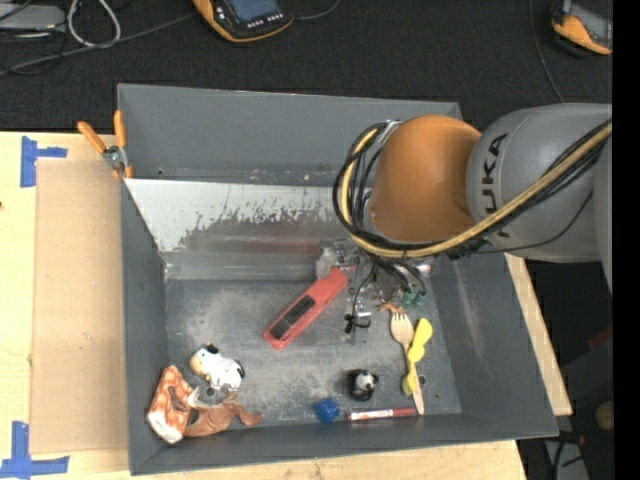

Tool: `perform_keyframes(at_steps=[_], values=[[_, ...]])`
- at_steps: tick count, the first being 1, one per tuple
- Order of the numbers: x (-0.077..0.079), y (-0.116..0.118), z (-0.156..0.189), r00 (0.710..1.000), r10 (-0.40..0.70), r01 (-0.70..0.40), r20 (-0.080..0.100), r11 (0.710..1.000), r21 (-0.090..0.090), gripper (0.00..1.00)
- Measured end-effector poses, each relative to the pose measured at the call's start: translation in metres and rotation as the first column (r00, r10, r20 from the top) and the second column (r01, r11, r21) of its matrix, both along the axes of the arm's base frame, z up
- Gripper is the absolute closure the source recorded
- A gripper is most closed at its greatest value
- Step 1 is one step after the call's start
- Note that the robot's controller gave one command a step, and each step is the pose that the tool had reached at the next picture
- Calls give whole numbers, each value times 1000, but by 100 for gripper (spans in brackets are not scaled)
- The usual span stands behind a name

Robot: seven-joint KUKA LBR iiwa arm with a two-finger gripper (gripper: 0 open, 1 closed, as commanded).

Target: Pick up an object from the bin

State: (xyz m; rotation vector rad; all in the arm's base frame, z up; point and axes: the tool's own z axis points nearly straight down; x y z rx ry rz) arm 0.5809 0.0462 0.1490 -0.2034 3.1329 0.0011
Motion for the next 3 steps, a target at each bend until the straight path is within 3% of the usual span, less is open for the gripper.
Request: perform_keyframes(at_steps=[1,2,3], values=[[38,4,-12,988,151,-151,3,988,0,0],[39,10,-34,978,208,-208,-5,978,1,0],[40,13,-75,866,500,-500,1,866,-1,0]])
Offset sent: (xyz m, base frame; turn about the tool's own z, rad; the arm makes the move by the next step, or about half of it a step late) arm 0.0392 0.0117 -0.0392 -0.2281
